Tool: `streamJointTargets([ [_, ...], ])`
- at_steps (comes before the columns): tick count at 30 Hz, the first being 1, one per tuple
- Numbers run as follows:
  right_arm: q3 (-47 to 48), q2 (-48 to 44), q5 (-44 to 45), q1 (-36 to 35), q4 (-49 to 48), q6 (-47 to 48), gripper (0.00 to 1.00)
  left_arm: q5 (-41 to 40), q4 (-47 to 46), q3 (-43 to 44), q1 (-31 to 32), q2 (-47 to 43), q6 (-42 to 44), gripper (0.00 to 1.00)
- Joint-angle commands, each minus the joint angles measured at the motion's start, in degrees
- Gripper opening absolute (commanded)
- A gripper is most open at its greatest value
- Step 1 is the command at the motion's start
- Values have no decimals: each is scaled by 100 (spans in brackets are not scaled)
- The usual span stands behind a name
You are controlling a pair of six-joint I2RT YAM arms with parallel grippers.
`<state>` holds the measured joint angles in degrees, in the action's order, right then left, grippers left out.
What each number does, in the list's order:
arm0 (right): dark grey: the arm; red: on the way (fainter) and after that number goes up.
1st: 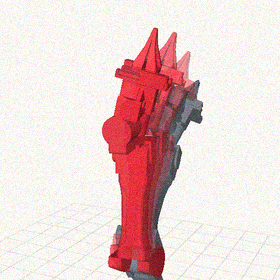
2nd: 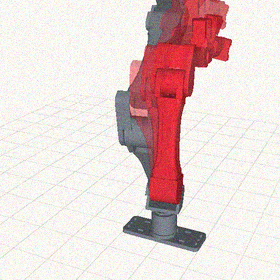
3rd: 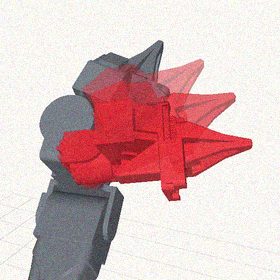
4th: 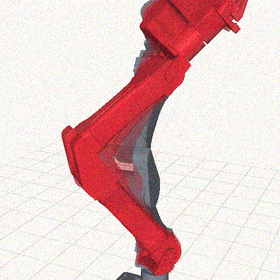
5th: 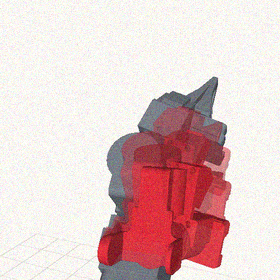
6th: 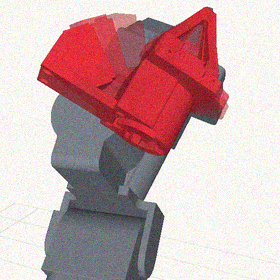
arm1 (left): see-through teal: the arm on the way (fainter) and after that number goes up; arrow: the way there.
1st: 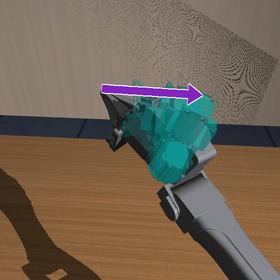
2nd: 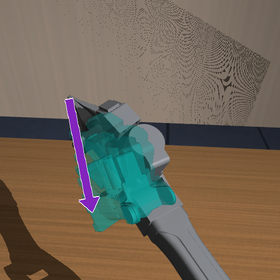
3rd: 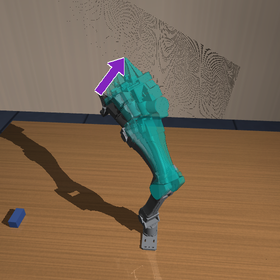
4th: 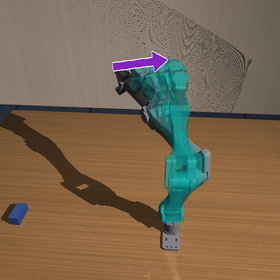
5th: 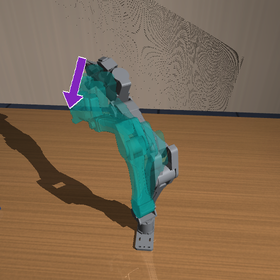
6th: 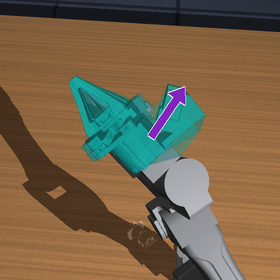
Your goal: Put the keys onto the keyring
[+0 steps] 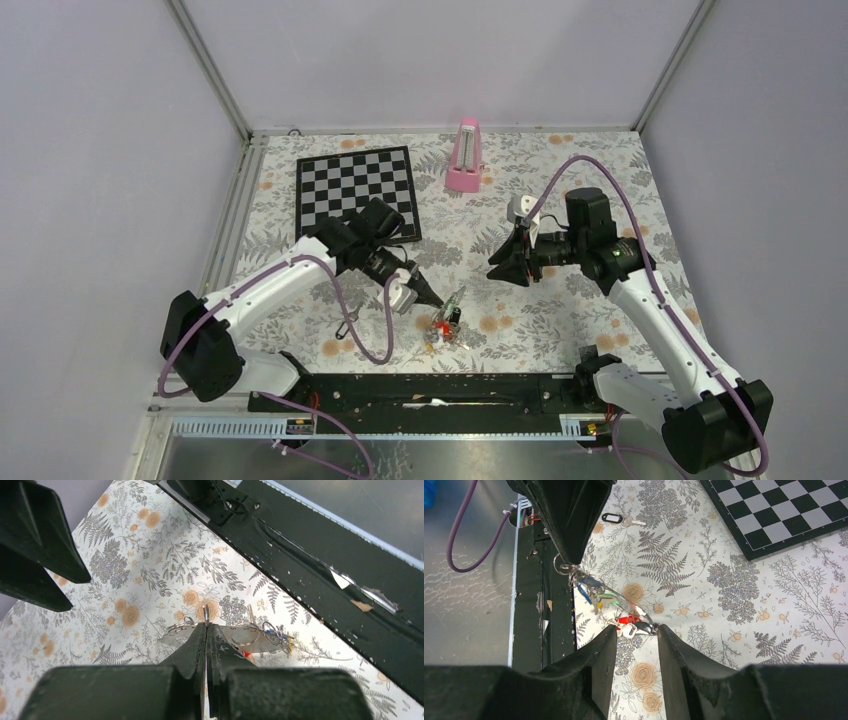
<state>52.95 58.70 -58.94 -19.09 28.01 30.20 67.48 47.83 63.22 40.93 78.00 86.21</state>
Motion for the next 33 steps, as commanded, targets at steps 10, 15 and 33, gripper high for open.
streamJointTargets([
  [10,-87,-55,58,-25,-79,4,43,145,604,33,-1,-308,1407,0],
  [15,-46,-61,5,-25,-54,4,43,340,600,35,-7,-251,1365,0],
  [33,263,57,-911,-71,-374,-721,42,-62,-5055,-550,-50,-52,-6914,0],
])
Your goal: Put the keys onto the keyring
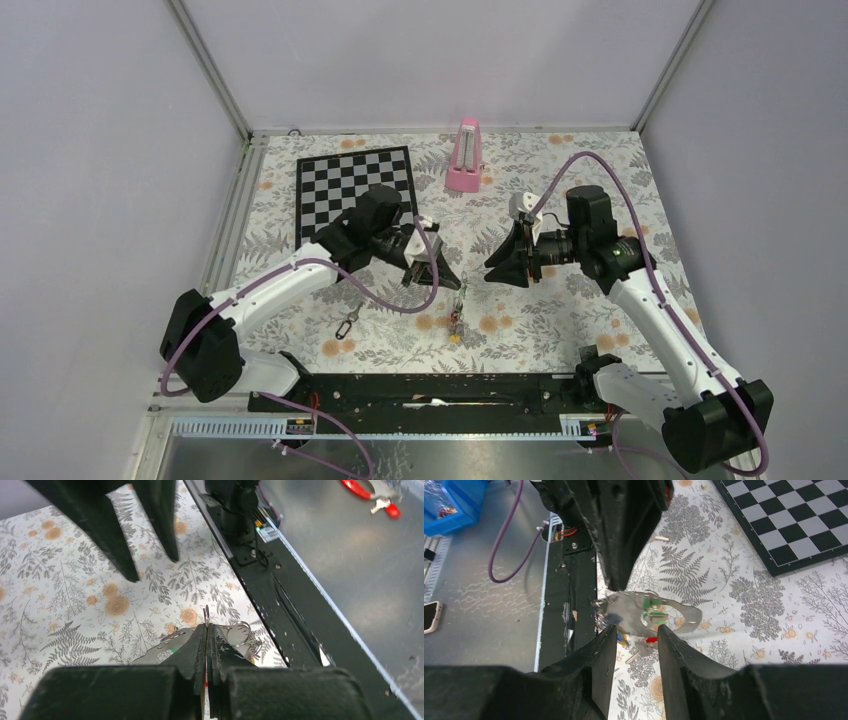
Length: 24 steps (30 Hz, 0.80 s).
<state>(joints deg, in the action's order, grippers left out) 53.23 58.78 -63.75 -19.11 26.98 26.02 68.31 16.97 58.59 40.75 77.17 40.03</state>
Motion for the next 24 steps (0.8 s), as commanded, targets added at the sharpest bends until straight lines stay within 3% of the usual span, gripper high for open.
streamJointTargets([
  [1,238,70,-441,-91,-283,-320,42,-137,-2080,-99,-32,53,-2448,0],
  [9,168,181,-328,-228,-404,-334,42,-257,-3073,-312,-32,157,-3502,0],
  [24,238,372,-115,-426,-549,-421,40,-319,-3542,-462,-23,255,-3875,0],
])
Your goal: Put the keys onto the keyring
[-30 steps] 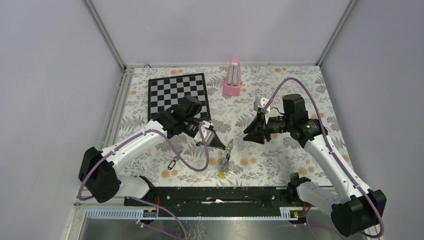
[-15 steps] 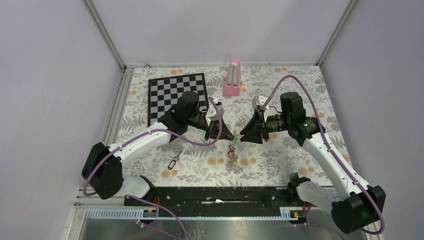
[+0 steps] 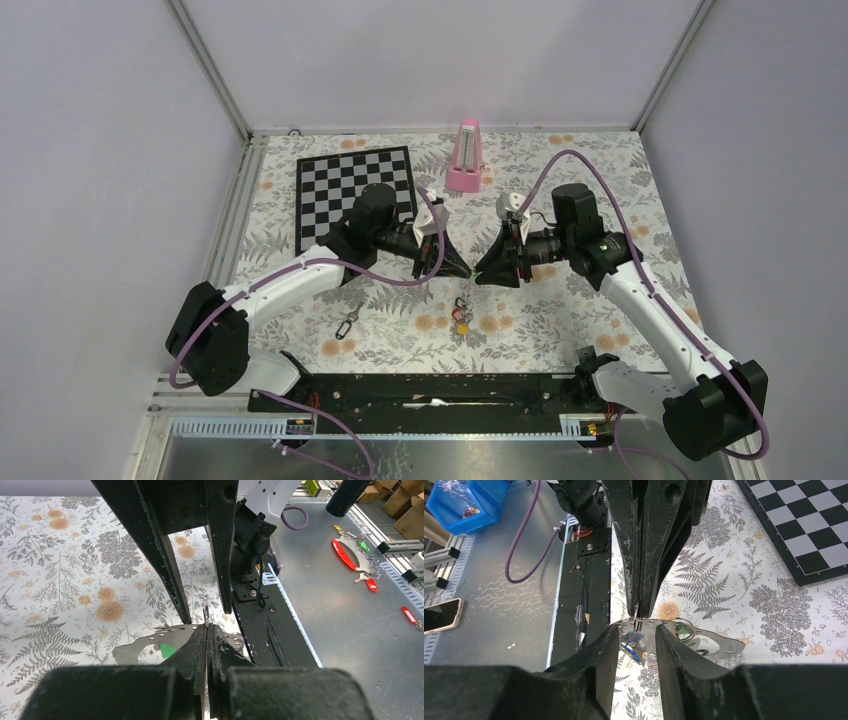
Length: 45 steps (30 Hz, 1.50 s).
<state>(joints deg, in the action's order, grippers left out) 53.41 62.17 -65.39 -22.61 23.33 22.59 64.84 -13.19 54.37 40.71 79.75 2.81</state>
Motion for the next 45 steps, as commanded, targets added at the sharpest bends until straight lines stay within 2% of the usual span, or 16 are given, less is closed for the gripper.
streamJointTargets([
  [1,235,45,64,-84,-186,-79,39,21,-527,-45,-19,4,-157,0],
  [9,202,111,169,-125,-300,-154,23,39,-612,-49,-19,49,-217,0],
  [15,219,113,276,-130,-407,-254,0,63,-658,-92,-19,93,-197,0],
  [18,315,119,618,-138,-268,-123,0,35,-611,-111,-19,103,-105,2],
  [21,404,83,1030,-153,33,340,0,18,-436,-109,-36,104,76,26],
  [24,360,-48,1293,-173,220,968,0,-8,-247,-159,-69,33,335,46],
  [28,69,-221,1450,-182,238,1802,0,-149,575,-15,-119,-67,1068,61],
  [31,-65,-293,1517,-189,191,2148,0,-365,1438,252,-163,-82,1865,65],
  [35,-111,-389,1707,-241,211,2382,0,-765,2234,554,-289,-104,2494,65],
  [40,-192,-531,1789,-264,221,2386,0,-1214,2856,788,-491,-196,2737,67],
  [45,-245,-544,1644,-261,131,1810,0,-1586,3582,891,-688,-410,2883,72],
])
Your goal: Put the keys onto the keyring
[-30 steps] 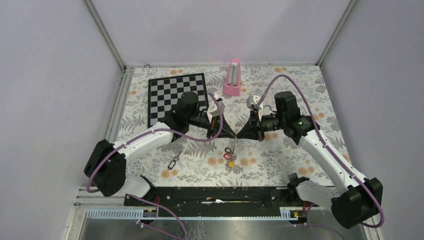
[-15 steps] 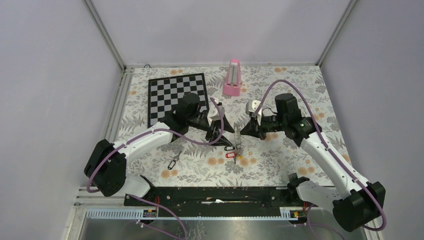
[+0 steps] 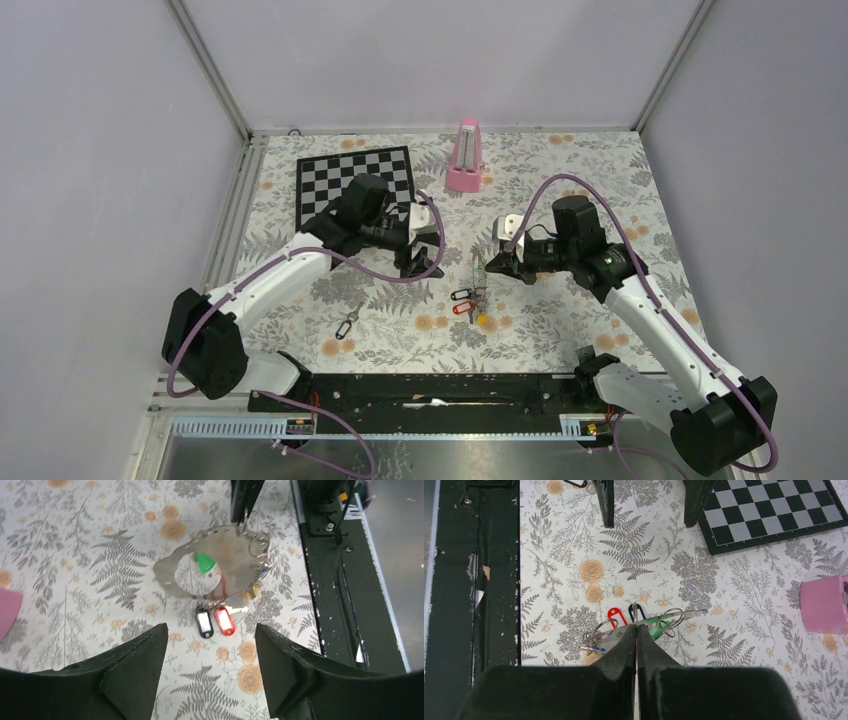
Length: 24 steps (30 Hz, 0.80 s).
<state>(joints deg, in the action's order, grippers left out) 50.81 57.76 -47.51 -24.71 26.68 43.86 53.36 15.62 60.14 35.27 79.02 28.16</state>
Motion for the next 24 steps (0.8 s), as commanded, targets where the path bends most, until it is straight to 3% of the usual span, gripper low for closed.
streamJointTargets([
  [1,21,-89,-183,-54,-192,-433,0,-516,877,327,-207,-407,442,72],
  [9,46,-34,-81,-43,-1,-995,0,-1464,2174,123,-773,-981,750,82],
  [15,-315,-53,-19,46,-401,-1423,0,-2629,3476,-118,-993,-816,1115,82],
  [24,-515,59,-66,255,-587,-1517,0,-3900,3814,-896,-1188,-291,485,78],
])
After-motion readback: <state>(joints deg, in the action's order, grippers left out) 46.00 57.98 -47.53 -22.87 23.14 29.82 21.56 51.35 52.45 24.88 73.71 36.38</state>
